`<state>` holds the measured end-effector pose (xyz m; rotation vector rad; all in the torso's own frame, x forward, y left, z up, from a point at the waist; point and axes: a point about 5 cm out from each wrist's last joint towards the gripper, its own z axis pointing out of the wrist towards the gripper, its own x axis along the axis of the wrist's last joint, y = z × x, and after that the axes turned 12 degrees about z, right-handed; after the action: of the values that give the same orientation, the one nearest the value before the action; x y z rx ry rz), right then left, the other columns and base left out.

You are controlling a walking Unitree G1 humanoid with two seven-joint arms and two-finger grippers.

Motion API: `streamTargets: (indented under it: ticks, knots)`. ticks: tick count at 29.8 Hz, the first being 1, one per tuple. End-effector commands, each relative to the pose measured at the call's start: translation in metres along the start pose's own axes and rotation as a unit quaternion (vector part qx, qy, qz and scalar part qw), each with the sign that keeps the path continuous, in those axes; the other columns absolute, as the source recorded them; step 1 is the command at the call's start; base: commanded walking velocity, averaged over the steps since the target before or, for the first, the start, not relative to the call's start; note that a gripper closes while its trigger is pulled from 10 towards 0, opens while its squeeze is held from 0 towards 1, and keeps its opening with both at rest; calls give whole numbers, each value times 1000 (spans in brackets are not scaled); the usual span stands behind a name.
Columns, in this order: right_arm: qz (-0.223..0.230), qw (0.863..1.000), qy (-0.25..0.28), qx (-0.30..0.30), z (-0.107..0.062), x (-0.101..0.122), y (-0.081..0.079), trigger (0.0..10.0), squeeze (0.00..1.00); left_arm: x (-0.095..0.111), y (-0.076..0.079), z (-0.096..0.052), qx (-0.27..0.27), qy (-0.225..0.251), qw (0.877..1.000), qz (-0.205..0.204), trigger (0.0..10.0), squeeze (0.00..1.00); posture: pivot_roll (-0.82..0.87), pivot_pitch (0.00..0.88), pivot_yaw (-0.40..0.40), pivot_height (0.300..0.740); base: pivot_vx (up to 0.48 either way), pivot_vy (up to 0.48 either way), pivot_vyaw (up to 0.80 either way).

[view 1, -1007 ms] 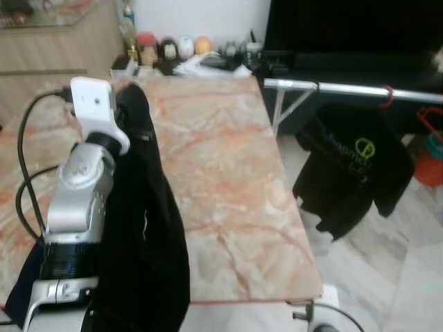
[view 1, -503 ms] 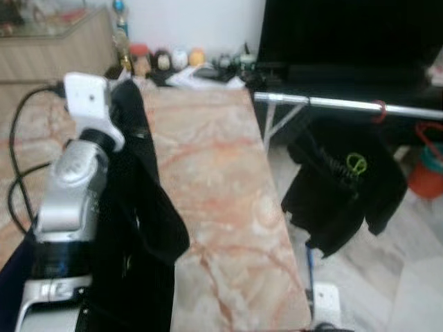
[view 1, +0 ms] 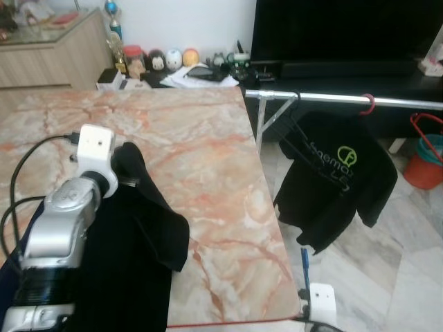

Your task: Hang hanger

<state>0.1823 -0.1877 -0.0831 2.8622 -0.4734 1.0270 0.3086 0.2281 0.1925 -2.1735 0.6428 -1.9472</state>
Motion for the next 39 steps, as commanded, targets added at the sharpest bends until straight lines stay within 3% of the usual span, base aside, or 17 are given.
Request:
streamTargets:
  ticks: [1, 3, 4, 5, 6, 7, 13, 15, 25, 33, 39]
  knots:
    - [3, 1000, 0, 1, 0, 1, 0, 10000, 0, -2, 9, -13, -50, -19, 998, 15, 10000, 0, 115, 0, -8, 740, 0, 0, 0]
    - [3, 1000, 0, 1, 0, 1, 0, 10000, 0, -4, 12, -18, -63, -27, 997, 20, 10000, 0, 118, 0, -9, 740, 0, 0, 0]
    - [3, 1000, 0, 1, 0, 1, 0, 10000, 0, -5, 14, -21, -72, -30, 997, 24, 10000, 180, 118, 0, -9, 740, 0, 0, 0]
    - [2, 1000, 0, 2, 0, 2, 0, 10000, 0, -7, 20, -25, -93, -34, 995, 30, 10000, 620, 118, 0, -9, 740, 0, 0, 0]
    - [2, 1000, 0, 2, 0, 2, 0, 10000, 0, -7, 20, -25, -93, -34, 995, 30, 10000, 620, 118, 0, -9, 740, 0, 0, 0]
    - [2, 1000, 0, 2, 0, 2, 0, 10000, 0, -8, 21, -26, -93, -35, 995, 24, 10000, 1000, 118, 0, -9, 740, 0, 0, 0]
    - [2, 1000, 1, 2, 0, 2, 0, 10000, 0, -8, 30, -31, -136, -42, 989, 45, 10000, 1000, 112, 0, -7, 740, 0, 0, 0]
    - [2, 1000, 0, 2, 1, 2, 0, 10000, 0, -8, 34, -37, -175, -36, 982, 64, 10000, 1000, 112, 0, -7, 740, 0, 0, 0]
    - [0, 1000, -1, 3, 1, 2, 0, 10000, 0, -17, 25, -61, -241, -54, 963, 110, 10000, 1000, 118, 0, -10, 740, 0, 0, 0]
    - [-2, 1000, -1, 2, 1, 2, 1, 10000, 0, -26, 26, -68, -266, -63, 955, 115, 10000, 1000, 117, 0, -16, 740, 0, 0, 0]
    - [-2, 1000, -1, 3, 1, 3, 1, 10000, 0, -25, 37, -84, -336, -39, 936, 100, 10000, 1000, 118, 0, -19, 740, 0, 0, 0]
